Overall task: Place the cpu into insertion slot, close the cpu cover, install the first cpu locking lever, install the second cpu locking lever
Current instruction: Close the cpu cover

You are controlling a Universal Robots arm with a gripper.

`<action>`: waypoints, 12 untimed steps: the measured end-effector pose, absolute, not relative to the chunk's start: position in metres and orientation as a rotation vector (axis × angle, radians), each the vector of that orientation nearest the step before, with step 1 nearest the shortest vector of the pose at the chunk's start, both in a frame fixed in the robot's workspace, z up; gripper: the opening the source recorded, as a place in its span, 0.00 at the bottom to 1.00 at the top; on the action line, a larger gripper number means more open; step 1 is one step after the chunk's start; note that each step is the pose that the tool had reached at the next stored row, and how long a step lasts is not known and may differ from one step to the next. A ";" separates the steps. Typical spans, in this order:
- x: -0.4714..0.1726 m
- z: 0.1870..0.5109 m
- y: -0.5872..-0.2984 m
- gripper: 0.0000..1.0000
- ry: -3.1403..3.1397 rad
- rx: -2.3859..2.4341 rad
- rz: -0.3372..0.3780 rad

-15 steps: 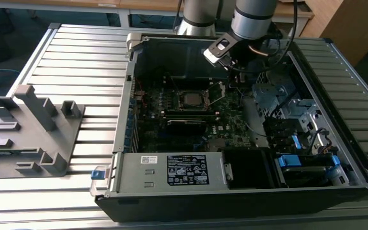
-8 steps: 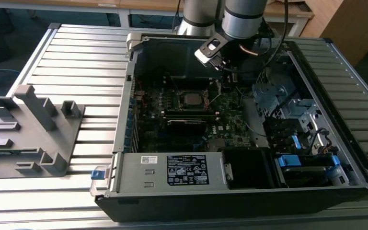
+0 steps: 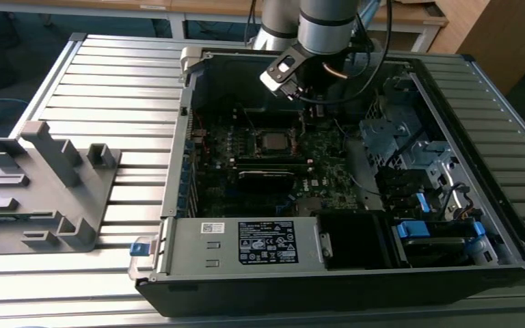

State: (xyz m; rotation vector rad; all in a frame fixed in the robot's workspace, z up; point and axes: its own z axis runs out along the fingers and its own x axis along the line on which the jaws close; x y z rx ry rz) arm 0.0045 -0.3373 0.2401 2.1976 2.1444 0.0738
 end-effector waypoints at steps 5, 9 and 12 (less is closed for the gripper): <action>-0.006 0.240 -0.337 0.11 2.142 2.195 0.078; -0.016 0.239 -0.337 0.11 2.140 2.193 0.082; -0.016 0.239 -0.337 0.11 2.140 2.193 0.082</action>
